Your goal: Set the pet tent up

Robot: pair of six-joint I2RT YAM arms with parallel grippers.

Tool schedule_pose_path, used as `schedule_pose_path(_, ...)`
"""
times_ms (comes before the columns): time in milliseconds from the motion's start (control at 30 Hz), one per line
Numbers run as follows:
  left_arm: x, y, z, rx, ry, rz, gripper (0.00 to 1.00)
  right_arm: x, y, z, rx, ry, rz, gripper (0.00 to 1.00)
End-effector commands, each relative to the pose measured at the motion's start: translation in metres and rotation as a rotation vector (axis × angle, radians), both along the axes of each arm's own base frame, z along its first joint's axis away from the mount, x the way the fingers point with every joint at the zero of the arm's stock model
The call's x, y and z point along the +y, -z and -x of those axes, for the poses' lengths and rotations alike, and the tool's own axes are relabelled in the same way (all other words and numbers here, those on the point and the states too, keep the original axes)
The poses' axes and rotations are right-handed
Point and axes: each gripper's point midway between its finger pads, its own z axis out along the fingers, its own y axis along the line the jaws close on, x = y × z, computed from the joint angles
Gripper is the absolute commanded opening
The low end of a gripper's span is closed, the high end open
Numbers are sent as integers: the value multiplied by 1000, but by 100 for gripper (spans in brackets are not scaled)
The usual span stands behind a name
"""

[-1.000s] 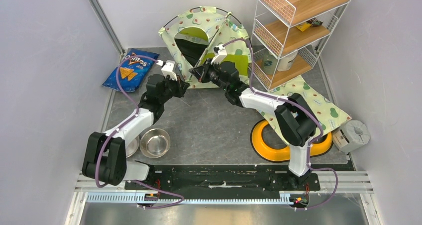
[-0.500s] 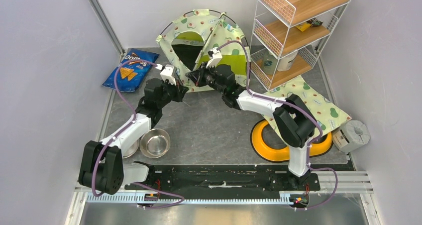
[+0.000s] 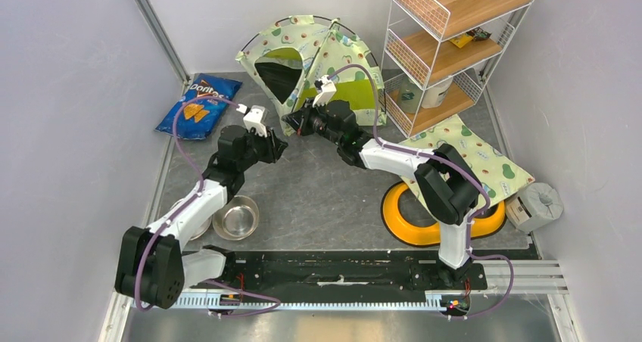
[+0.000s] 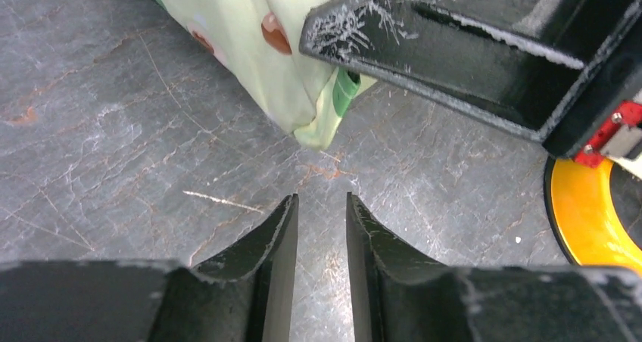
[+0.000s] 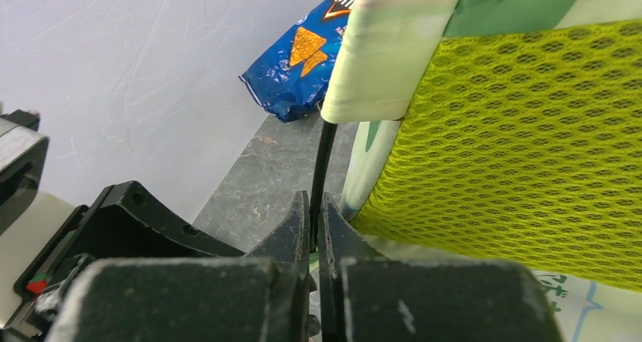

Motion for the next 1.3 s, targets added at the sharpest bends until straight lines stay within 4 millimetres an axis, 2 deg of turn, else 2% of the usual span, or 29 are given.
schedule_pose_path(0,4,-8,10,-45,7,-27,39,-20,-33,-21,-70,106,-13,0)
schedule_pose_path(233,9,-14,14,-76,-17,-17,49,-22,-66,-15,-35,108,-63,0)
schedule_pose_path(533,0,-41,12,-258,9,80,57,-38,-112,-17,60,200,-65,0)
schedule_pose_path(700,-14,-58,15,-340,79,137,58,-41,-120,-14,117,211,-56,0)
schedule_pose_path(900,-23,-91,8,-446,72,249,59,-38,-122,-13,130,199,-65,0)
schedule_pose_path(967,-30,-95,3,-463,81,255,59,-36,-120,-14,148,196,-59,0)
schedule_pose_path(1033,-35,-95,-5,-471,71,242,66,-34,-118,-15,158,196,-57,0)
schedule_pose_path(1267,-34,-98,-30,-536,-82,232,66,-36,-119,-19,166,222,-63,0)
